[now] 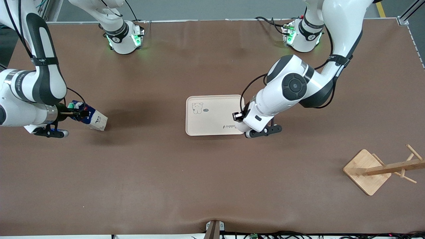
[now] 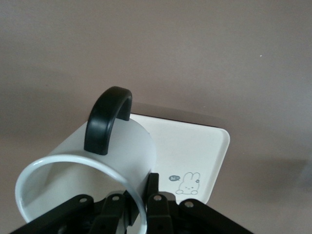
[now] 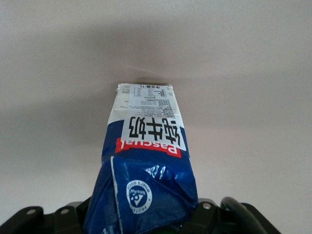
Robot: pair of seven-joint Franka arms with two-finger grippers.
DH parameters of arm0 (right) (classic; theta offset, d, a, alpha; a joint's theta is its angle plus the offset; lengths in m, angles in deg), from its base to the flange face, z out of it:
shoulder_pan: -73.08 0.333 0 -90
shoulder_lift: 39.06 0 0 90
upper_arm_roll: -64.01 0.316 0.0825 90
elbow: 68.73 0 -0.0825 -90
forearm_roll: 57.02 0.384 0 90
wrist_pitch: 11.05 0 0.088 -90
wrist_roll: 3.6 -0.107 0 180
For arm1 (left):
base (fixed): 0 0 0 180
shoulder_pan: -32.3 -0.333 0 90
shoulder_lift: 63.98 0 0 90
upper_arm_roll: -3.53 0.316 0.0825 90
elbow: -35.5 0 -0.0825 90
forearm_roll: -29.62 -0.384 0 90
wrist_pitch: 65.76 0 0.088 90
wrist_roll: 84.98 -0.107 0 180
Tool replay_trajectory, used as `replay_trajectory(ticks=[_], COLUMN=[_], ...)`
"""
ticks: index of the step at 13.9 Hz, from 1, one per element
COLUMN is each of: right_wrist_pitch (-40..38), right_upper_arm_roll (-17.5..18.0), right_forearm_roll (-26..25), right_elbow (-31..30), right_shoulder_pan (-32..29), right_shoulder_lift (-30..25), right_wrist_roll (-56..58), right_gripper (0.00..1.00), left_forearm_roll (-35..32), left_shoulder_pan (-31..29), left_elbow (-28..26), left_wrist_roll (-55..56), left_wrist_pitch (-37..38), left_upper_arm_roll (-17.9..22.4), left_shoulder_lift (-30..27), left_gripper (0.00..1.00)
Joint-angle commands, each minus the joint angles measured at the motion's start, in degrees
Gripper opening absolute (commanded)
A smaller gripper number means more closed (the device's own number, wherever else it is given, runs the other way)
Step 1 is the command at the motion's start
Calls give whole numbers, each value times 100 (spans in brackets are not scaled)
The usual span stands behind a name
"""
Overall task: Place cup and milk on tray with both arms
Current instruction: 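Carry the white mug with the left gripper over the tray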
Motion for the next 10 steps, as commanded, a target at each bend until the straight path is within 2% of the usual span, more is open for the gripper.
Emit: replay_trajectory(ticks=[1, 7, 10], right_wrist_pitch=[-655, -833, -1472], right_upper_arm_roll=[34, 43, 43], right_forearm_roll=[-23, 30, 30], right_elbow=[508, 1510, 2133], right_shoulder_pan=[-15, 117, 389], right_shoulder_lift=[-31, 40, 31], right_wrist_roll=[92, 118, 128], right_gripper=[0, 0, 0], left_forearm_roll=[-235, -306, -341], left_shoulder_pan=[346, 1313, 1472], left_elbow=[505, 514, 453], left_wrist_roll=[459, 1241, 1811], left_wrist_pitch=[168, 168, 255], left_upper_arm_roll=[48, 741, 751], left_shoulder_lift=[428, 771, 982], left_gripper=[0, 0, 0])
